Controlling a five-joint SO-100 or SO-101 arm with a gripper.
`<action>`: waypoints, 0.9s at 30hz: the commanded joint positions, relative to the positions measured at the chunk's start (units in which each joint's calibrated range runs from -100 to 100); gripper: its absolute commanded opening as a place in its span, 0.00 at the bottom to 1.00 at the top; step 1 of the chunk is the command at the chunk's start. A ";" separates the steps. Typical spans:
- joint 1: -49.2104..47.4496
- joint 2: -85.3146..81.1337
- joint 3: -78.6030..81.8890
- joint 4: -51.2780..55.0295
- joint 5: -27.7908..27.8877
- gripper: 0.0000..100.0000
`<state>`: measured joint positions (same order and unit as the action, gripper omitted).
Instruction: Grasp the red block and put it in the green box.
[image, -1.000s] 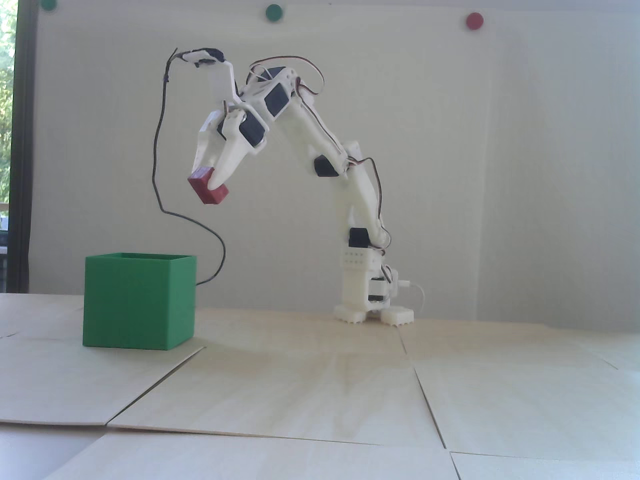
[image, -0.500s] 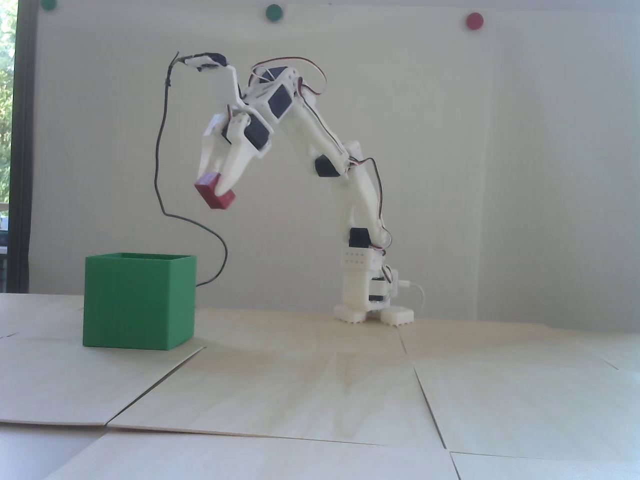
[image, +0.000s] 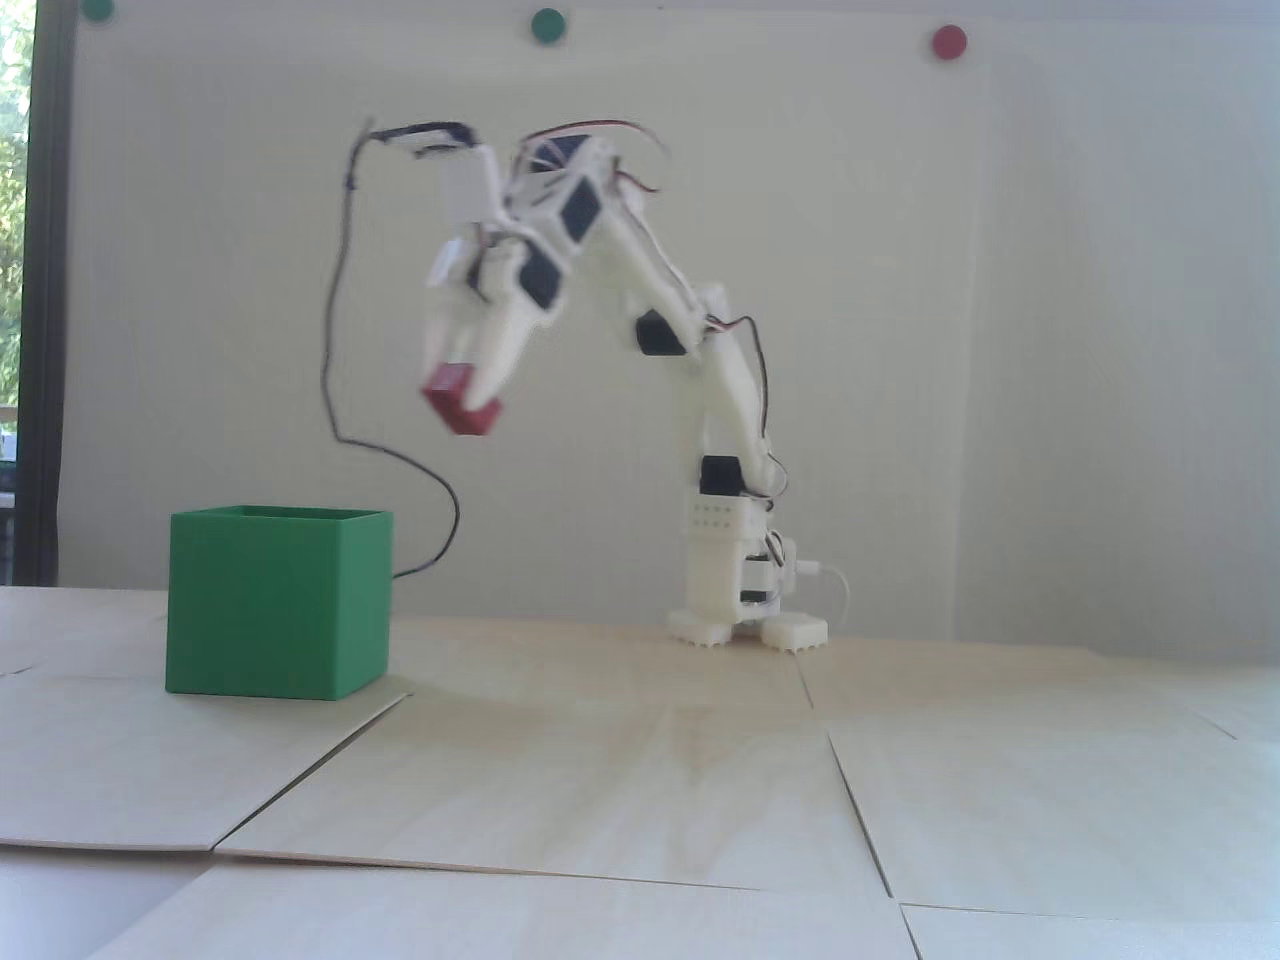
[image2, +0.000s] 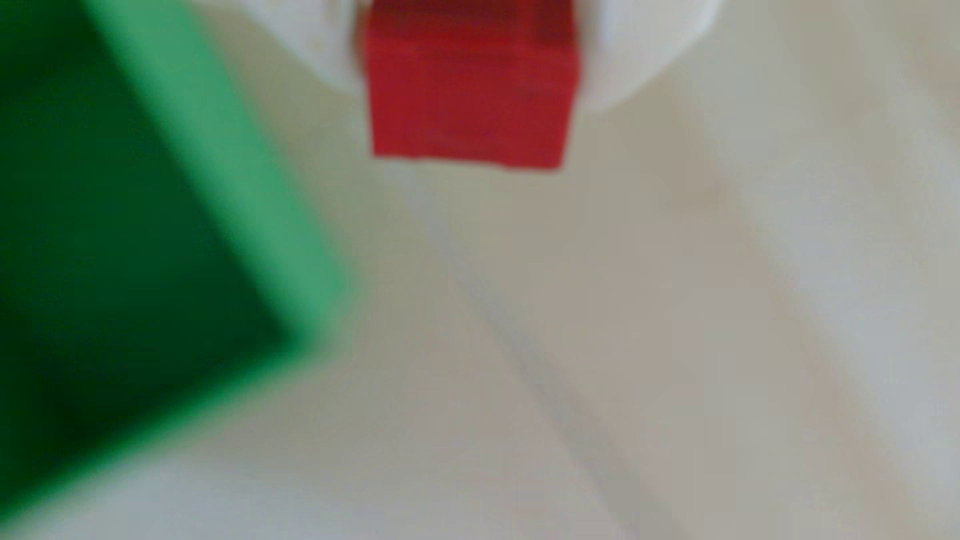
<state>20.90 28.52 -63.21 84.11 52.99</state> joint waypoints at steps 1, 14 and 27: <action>6.88 -1.71 -4.85 -3.59 0.05 0.02; 10.18 -1.55 -4.67 -3.08 -0.31 0.02; 15.17 -2.34 8.19 -3.17 -0.36 0.02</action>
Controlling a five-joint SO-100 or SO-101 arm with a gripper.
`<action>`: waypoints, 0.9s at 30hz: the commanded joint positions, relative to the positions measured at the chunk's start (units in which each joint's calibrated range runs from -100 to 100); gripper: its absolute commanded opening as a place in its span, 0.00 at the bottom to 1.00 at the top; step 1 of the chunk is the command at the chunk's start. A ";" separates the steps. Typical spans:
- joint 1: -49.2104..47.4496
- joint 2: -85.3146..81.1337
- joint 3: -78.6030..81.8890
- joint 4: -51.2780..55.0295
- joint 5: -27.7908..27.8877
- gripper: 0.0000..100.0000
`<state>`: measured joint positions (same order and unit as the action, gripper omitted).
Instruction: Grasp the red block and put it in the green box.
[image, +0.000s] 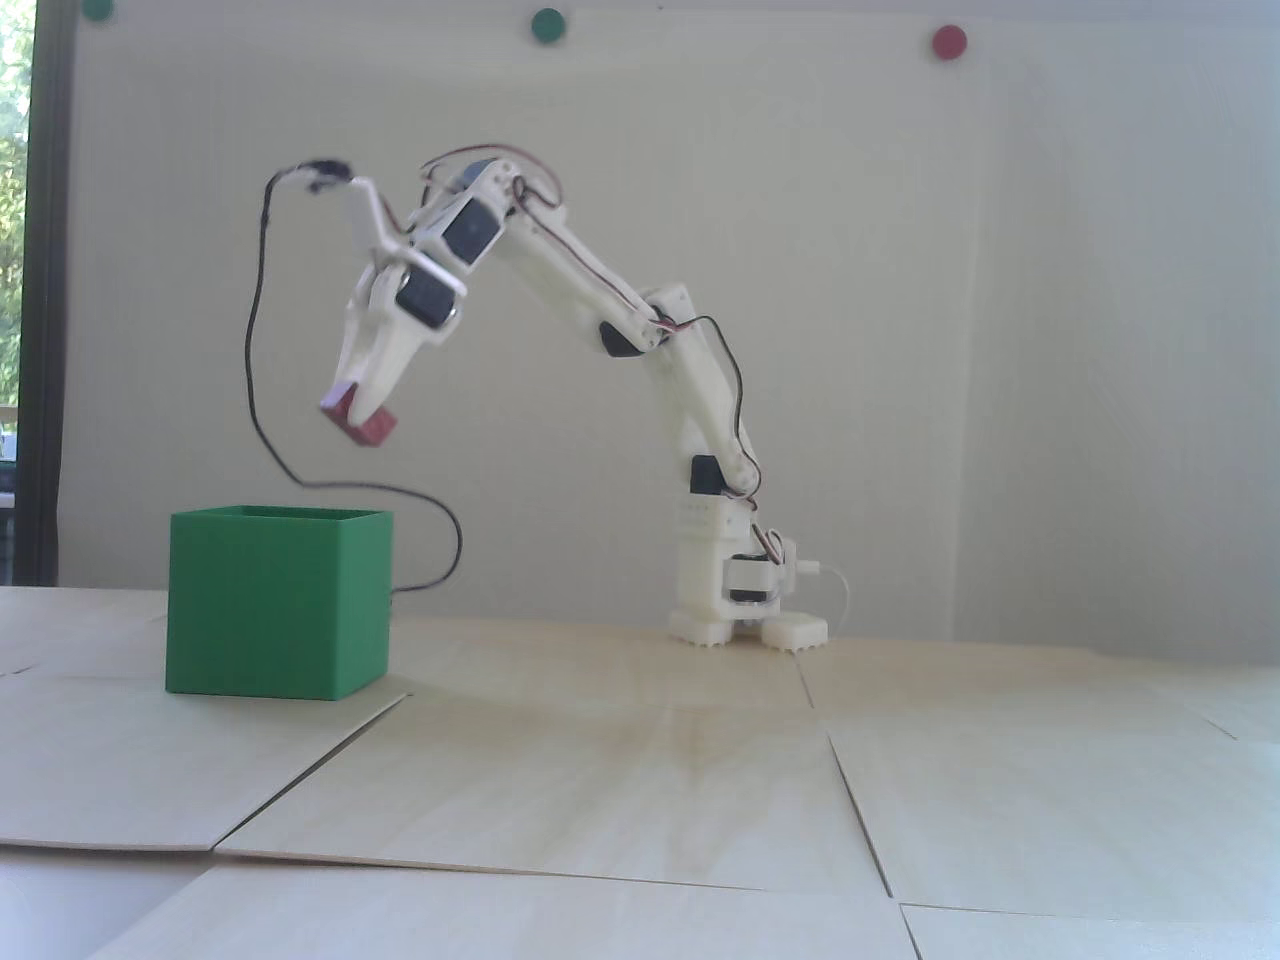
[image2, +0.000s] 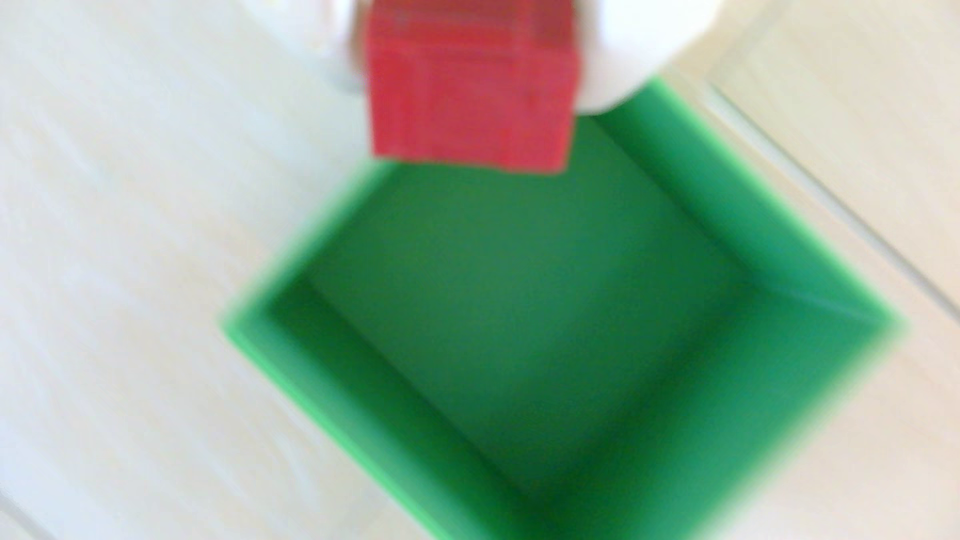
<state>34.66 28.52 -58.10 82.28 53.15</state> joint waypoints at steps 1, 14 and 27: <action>1.41 -2.34 3.35 -1.34 -0.52 0.02; -4.14 -2.66 4.77 -1.93 -0.73 0.02; -9.13 2.08 -12.79 -0.24 -3.75 0.02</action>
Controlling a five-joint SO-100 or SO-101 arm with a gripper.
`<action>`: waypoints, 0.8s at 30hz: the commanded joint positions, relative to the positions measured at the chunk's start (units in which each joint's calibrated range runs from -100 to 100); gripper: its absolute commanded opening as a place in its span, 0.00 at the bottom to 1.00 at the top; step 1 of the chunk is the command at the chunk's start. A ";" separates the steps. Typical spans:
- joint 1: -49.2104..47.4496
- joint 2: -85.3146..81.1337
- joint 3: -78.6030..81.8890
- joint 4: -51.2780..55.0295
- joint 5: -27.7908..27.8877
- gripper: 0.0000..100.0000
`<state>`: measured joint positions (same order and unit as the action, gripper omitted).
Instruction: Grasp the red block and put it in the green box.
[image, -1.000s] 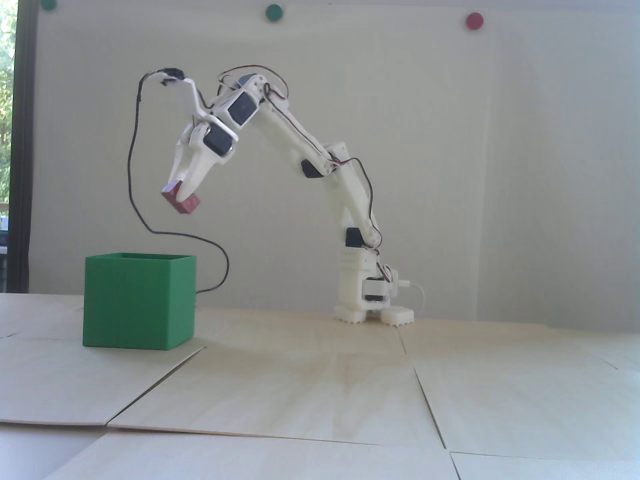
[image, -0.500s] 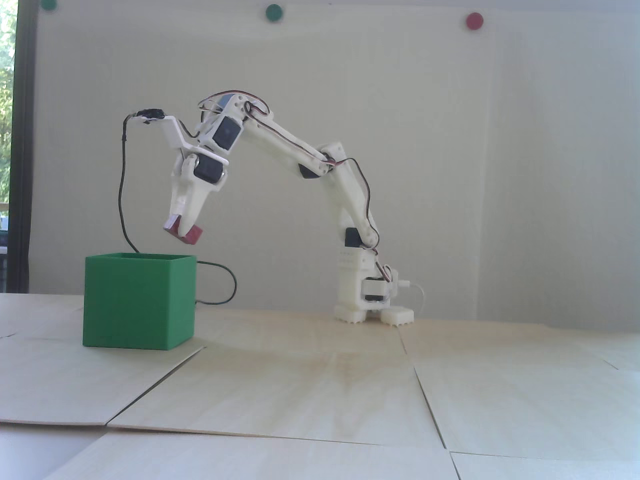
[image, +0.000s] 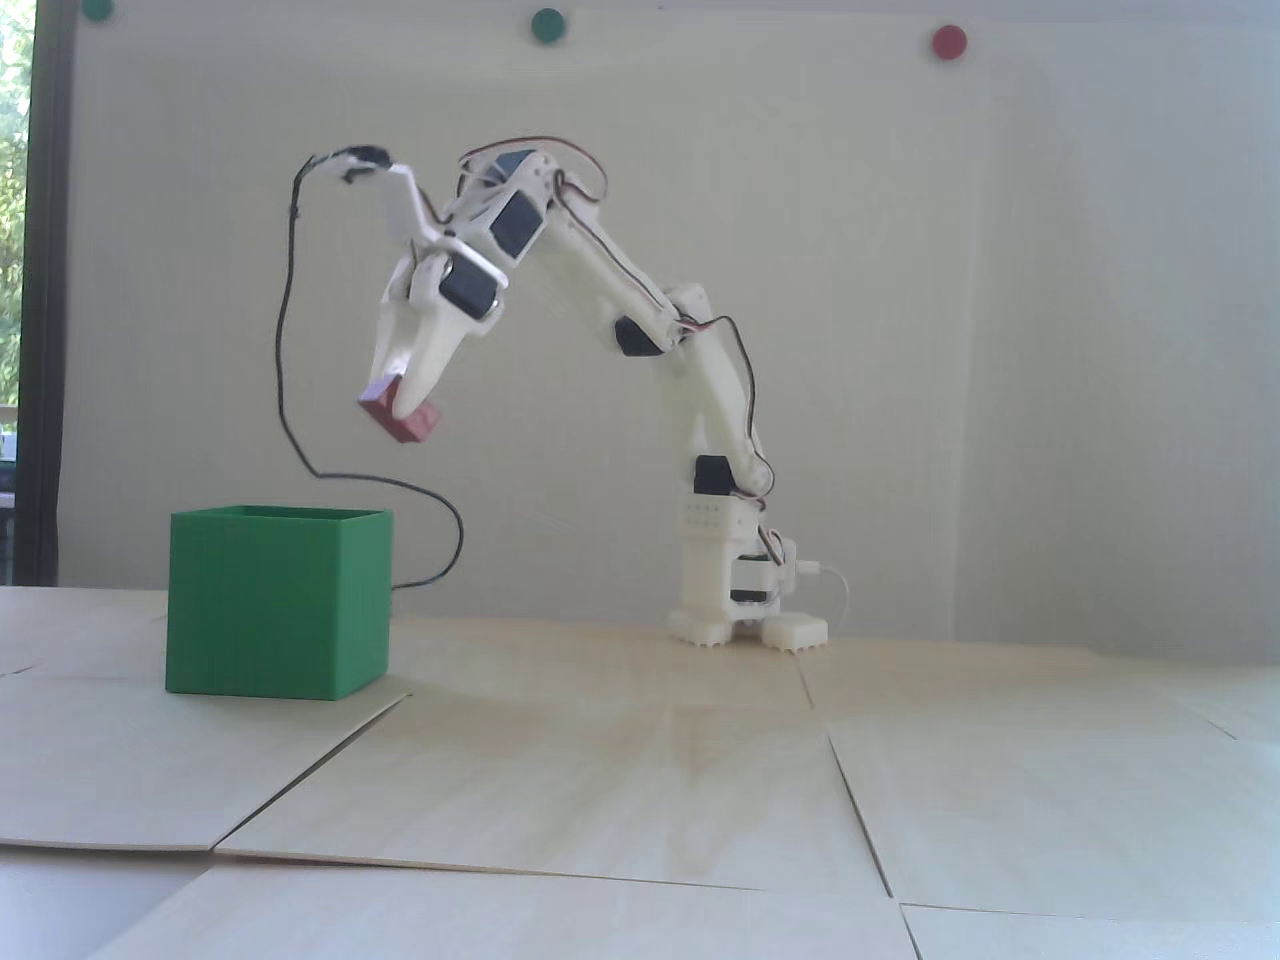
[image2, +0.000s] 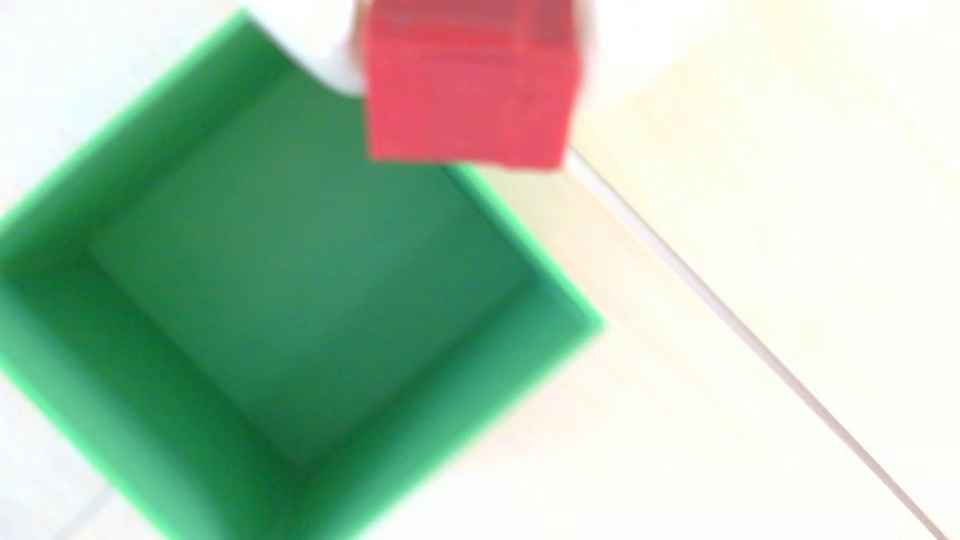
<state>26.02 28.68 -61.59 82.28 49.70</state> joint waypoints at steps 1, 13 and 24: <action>-0.41 3.02 -10.72 -0.15 -0.25 0.02; 1.92 5.31 -14.72 -2.26 -0.41 0.02; 5.30 5.70 -14.89 -13.14 -0.46 0.02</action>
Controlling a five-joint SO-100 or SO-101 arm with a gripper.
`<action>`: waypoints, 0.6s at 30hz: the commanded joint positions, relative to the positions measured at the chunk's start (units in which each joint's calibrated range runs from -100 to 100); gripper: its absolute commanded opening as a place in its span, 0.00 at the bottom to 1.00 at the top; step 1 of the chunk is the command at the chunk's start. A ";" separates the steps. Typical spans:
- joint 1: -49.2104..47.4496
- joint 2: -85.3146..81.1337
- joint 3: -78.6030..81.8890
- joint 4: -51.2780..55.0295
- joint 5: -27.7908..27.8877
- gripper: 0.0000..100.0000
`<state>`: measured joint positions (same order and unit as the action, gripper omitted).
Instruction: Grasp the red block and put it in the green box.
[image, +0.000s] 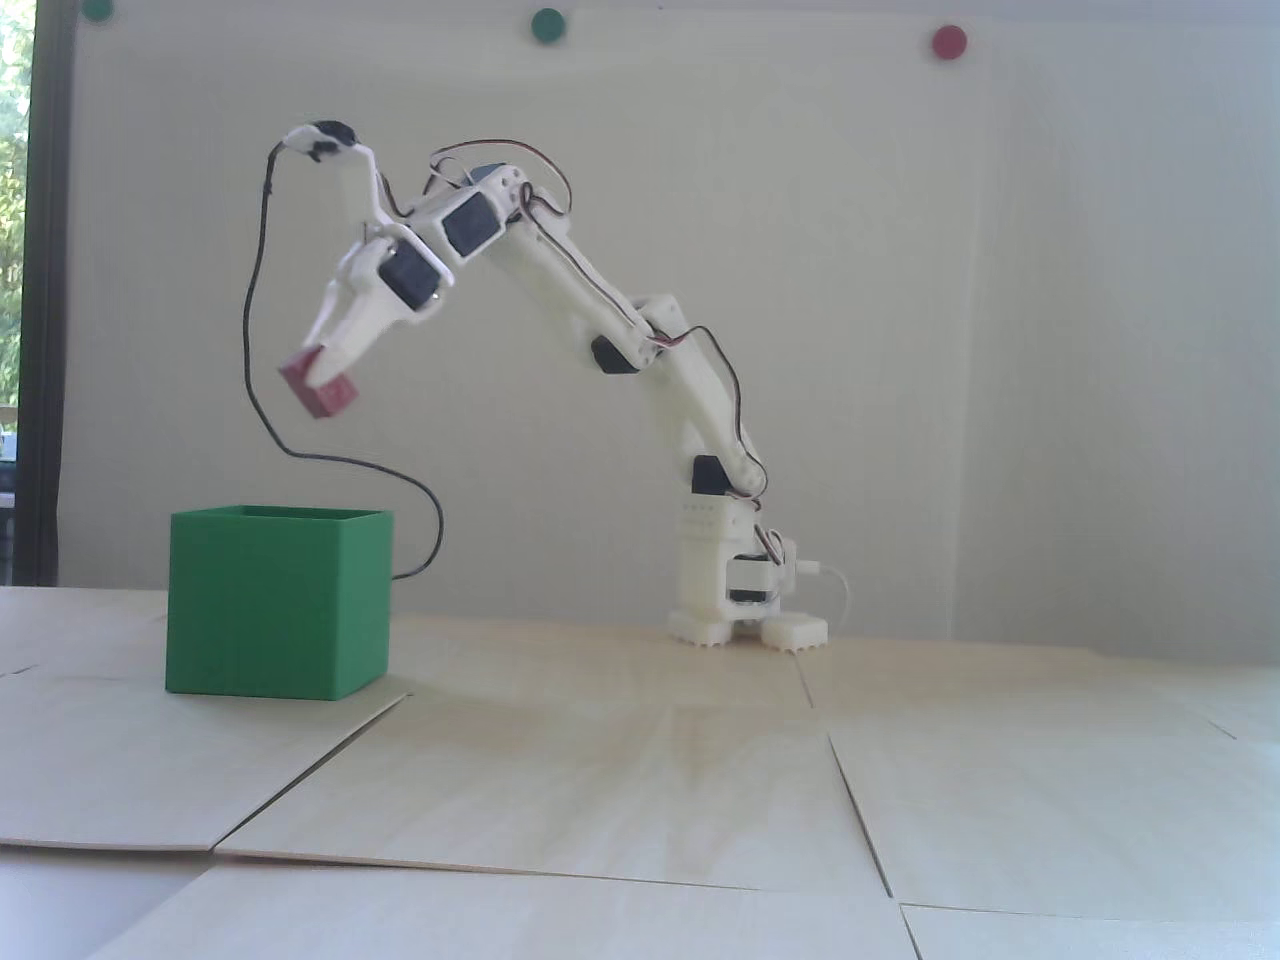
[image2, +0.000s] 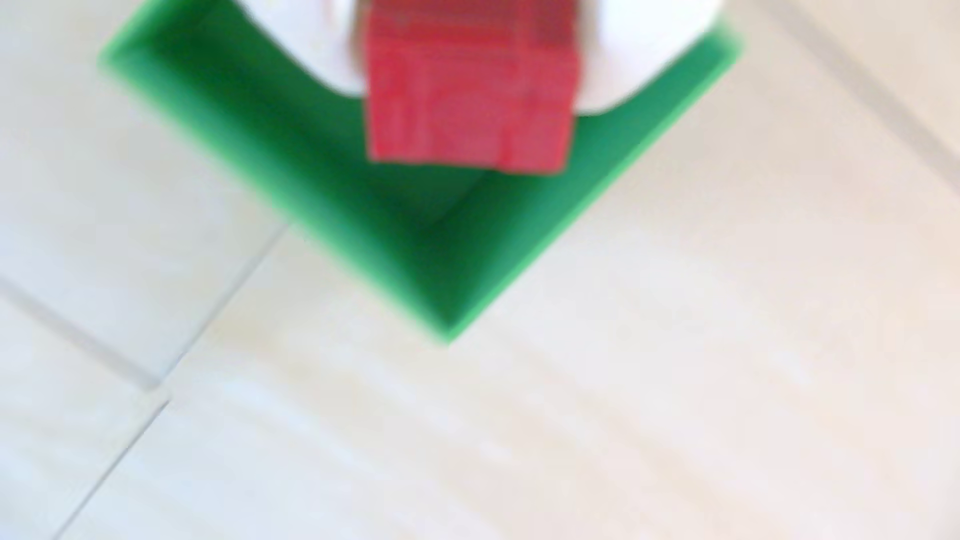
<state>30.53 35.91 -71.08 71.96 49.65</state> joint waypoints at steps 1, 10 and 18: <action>0.79 -1.60 -5.40 -2.82 -0.41 0.02; 0.87 -1.68 -5.67 -2.91 -0.51 0.02; 1.11 -1.68 -5.05 -2.06 -0.41 0.02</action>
<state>30.76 35.91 -71.08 71.38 49.55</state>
